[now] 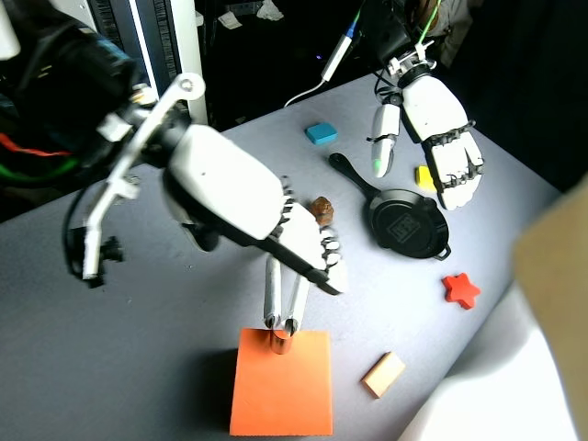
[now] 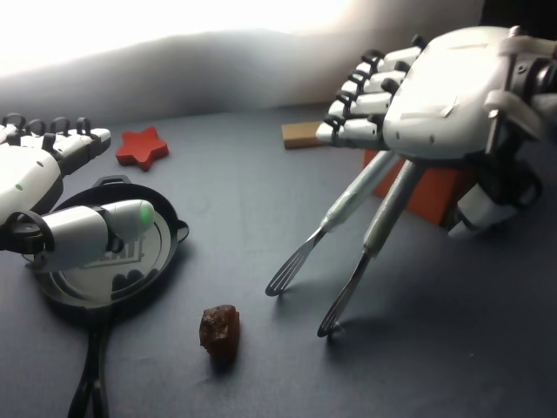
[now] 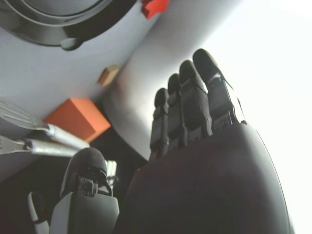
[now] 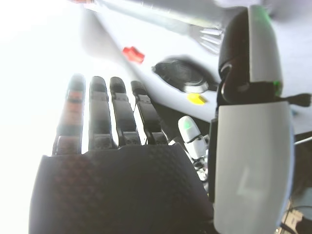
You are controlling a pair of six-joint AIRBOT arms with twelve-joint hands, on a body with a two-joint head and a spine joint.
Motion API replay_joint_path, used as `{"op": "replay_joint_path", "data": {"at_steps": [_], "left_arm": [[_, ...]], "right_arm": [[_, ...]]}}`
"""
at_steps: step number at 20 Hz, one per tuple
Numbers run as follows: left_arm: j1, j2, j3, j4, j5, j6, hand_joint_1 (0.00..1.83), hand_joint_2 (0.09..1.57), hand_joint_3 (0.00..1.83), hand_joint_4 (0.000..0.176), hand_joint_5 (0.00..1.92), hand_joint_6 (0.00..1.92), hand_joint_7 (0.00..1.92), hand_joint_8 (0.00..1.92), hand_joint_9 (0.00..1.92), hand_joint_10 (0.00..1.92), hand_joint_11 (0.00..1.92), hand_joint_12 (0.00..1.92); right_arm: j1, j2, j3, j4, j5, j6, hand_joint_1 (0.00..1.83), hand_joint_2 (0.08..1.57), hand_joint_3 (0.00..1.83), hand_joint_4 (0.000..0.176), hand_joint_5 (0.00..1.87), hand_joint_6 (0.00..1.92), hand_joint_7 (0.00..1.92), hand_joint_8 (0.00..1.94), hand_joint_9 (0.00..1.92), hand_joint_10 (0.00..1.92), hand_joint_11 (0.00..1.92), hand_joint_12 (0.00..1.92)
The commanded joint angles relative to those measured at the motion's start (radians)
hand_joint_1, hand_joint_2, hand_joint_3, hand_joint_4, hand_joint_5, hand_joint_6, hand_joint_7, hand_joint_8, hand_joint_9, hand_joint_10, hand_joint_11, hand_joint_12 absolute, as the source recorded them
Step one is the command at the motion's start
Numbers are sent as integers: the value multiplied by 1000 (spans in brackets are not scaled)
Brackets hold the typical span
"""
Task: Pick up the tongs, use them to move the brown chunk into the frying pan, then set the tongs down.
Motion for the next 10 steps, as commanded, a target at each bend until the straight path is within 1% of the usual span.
{"op": "replay_joint_path", "data": {"at_steps": [1,3,8,9,10], "left_arm": [[-3,4,6,48,-98,2,0,1235,4,3,189,13,222,5,236,5,0,759],[2,4,10,51,-91,2,0,1230,1,0,209,19,241,11,246,7,0,770],[2,1,11,51,-80,2,0,1197,0,0,186,3,215,0,225,3,0,792],[1,0,11,51,-80,2,0,1191,0,0,172,2,199,2,208,3,0,740],[0,-1,12,51,-80,2,0,1189,0,0,178,5,205,4,216,6,0,789]], "right_arm": [[16,-1,10,-36,22,-1,1030,841,0,0,0,0,0,0,0,0,0,0],[19,-39,37,-36,-23,-1,1037,836,0,0,0,0,0,0,0,0,0,0],[1,-105,87,-37,-13,-6,1015,883,0,0,0,0,0,0,0,0,0,0],[-3,-117,100,-38,-11,-8,996,907,1,0,0,0,0,0,0,0,0,0],[-7,-127,111,-38,-9,-16,974,894,0,0,0,0,0,0,0,0,0,0]]}}
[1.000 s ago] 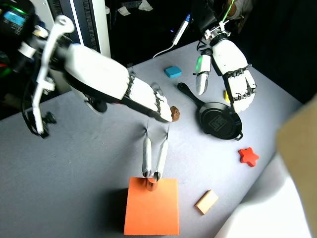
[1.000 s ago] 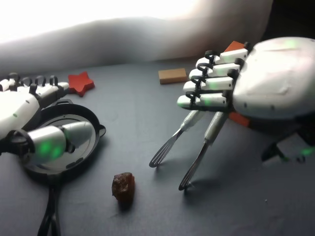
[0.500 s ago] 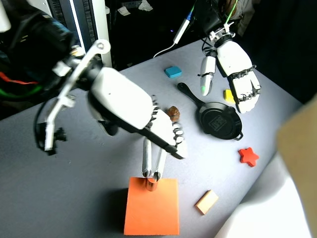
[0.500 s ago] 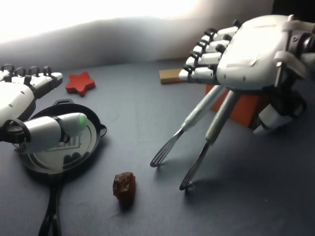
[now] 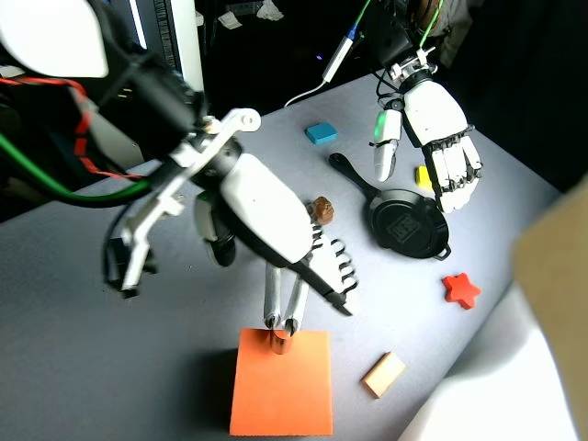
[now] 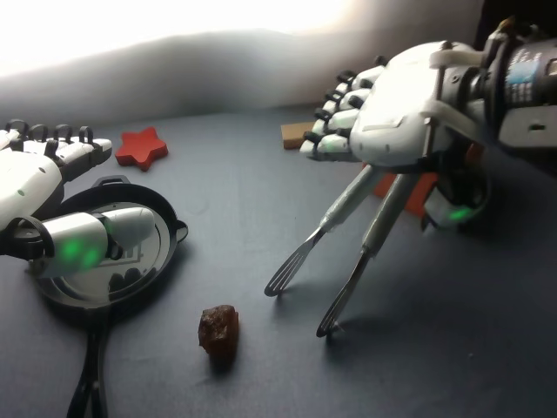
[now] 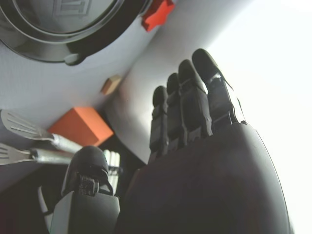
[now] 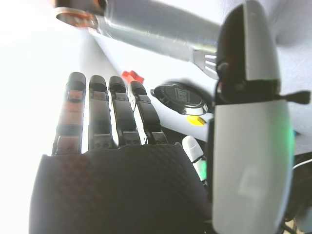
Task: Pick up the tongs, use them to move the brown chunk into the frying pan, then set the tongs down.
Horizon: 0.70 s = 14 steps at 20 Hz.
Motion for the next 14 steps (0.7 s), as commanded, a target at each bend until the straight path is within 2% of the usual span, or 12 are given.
{"op": "replay_joint_path", "data": {"at_steps": [1,4,7,11,14], "left_arm": [[-11,-1,4,38,-97,2,0,1196,0,0,191,10,205,3,217,6,0,801],[-13,-4,7,38,-97,3,0,1249,15,0,202,10,211,3,223,7,0,817],[-9,-5,7,38,-97,5,0,1232,0,0,184,3,196,2,212,4,0,748],[-7,-5,8,38,-97,6,0,1264,7,0,161,2,178,1,190,1,0,618],[-8,-5,6,38,-97,6,0,1267,3,3,183,2,214,4,232,8,0,719]], "right_arm": [[5,2,11,-42,62,-23,969,886,0,0,0,0,0,0,0,0,0,0],[-8,-22,37,17,76,-100,1022,870,0,0,0,0,0,0,0,0,0,0],[-16,-56,79,64,74,-98,1007,889,0,0,0,0,0,0,0,0,0,0],[-38,-111,144,66,71,-95,1003,890,0,0,0,0,0,0,0,0,0,0],[-52,-139,181,67,71,-90,1003,873,0,0,0,0,0,0,0,0,0,0]]}}
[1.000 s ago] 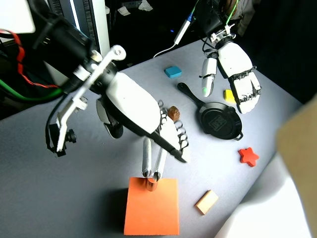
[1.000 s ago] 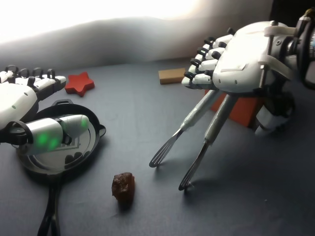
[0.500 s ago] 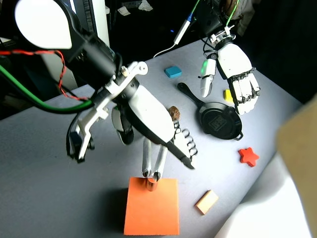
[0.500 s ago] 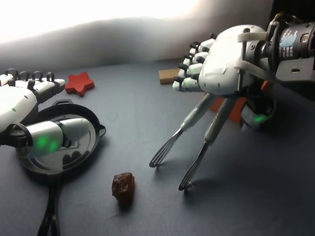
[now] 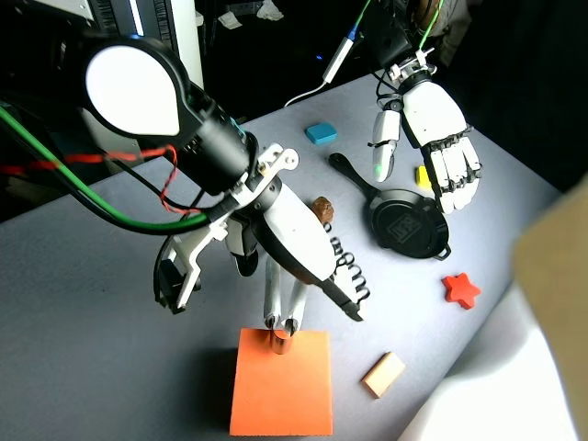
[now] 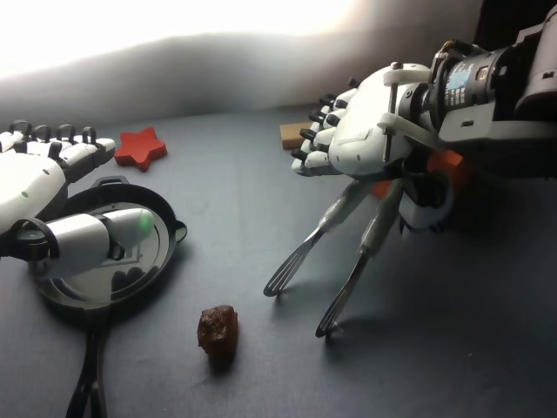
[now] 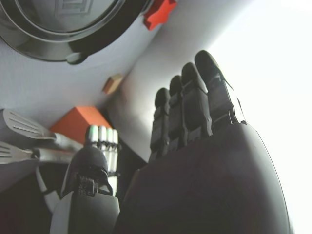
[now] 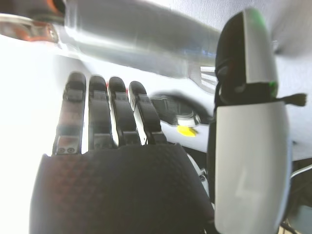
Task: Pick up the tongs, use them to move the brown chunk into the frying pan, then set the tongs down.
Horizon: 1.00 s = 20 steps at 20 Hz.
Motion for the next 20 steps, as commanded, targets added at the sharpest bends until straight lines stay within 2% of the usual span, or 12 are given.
{"op": "replay_joint_path", "data": {"at_steps": [1,4,7,12,20], "left_arm": [[-8,1,3,37,-100,3,0,1267,2,0,184,2,216,3,230,5,0,711],[-9,-1,-2,36,-100,3,0,1241,0,13,141,0,182,0,210,0,0,681],[-9,-1,-1,33,-100,2,0,1225,0,10,147,3,183,2,207,2,0,673],[-6,-1,2,31,-100,2,0,1210,0,0,175,6,208,5,238,8,0,809],[-5,-2,0,31,-100,-4,0,1203,0,10,162,0,207,5,233,7,0,789]], "right_arm": [[1,0,1,-24,65,-4,982,878,0,0,0,0,0,0,0,0,0,0],[-29,-17,22,-23,78,-7,1027,866,0,0,0,0,0,0,0,0,0,0],[-41,-32,50,-23,93,-7,982,868,0,0,0,0,0,0,0,0,0,0],[-50,-67,106,-22,114,-3,1024,880,0,0,0,0,0,0,0,0,0,0],[-64,-77,119,-22,118,4,1064,901,8,0,0,0,0,0,0,0,0,0]]}}
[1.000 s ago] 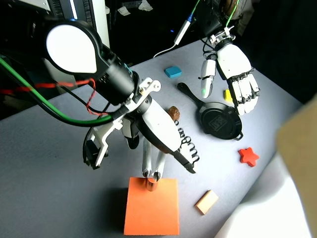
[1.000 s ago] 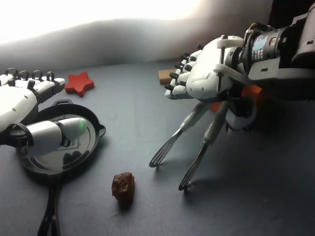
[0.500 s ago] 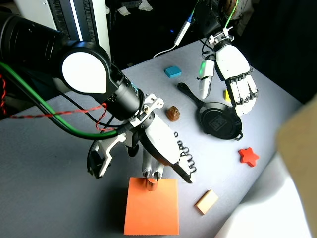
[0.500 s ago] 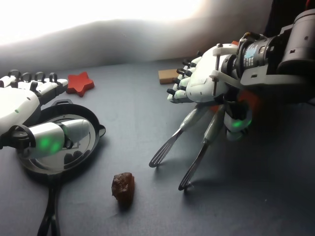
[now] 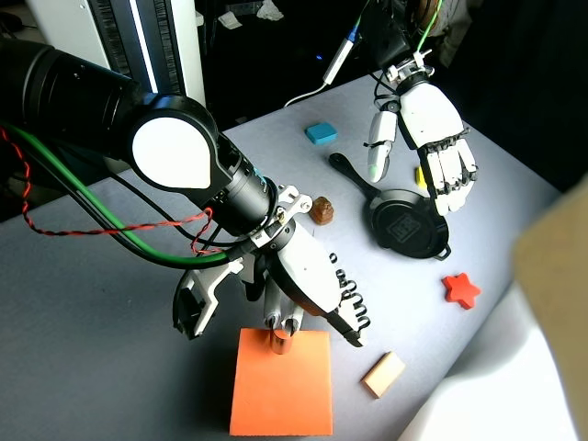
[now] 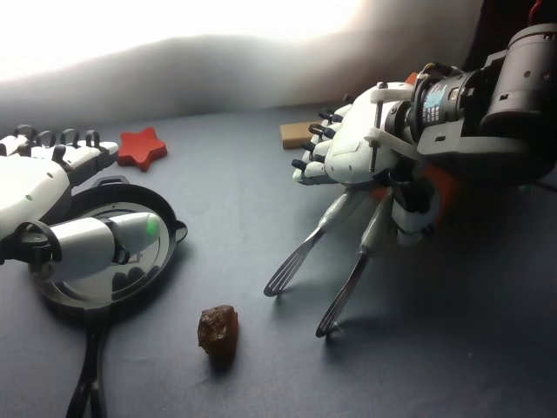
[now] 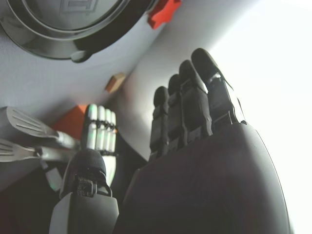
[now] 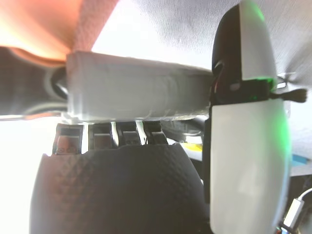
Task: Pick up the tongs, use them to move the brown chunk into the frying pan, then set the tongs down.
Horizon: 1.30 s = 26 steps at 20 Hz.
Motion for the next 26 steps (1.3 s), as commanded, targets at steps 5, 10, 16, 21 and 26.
{"op": "replay_joint_path", "data": {"at_steps": [5,10,16,21,26], "left_arm": [[9,4,1,35,-100,-7,0,1235,7,2,175,8,218,3,237,6,0,813],[7,4,4,35,-100,-9,0,1258,5,14,140,1,182,0,217,1,0,765],[8,4,-5,35,-101,-11,0,1256,1,19,143,4,179,2,215,3,0,765],[8,2,0,35,-105,-11,0,1272,3,21,150,9,206,6,241,9,0,866],[9,-2,10,36,-105,-10,0,1267,3,24,155,4,220,3,259,9,0,863]], "right_arm": [[-2,2,6,-28,77,-7,1083,898,6,0,0,0,28,11,4,2,0,0],[-9,2,6,-27,78,-10,1078,940,22,0,47,19,62,19,50,22,4,2],[-17,2,6,-8,86,-10,1115,971,19,0,94,26,129,19,112,49,5,357],[-18,2,6,-4,86,-11,1099,990,15,0,284,107,362,54,267,144,0,1138],[-10,2,6,-4,86,-11,1107,1012,13,0,413,228,541,48,364,334,0,1406]]}}
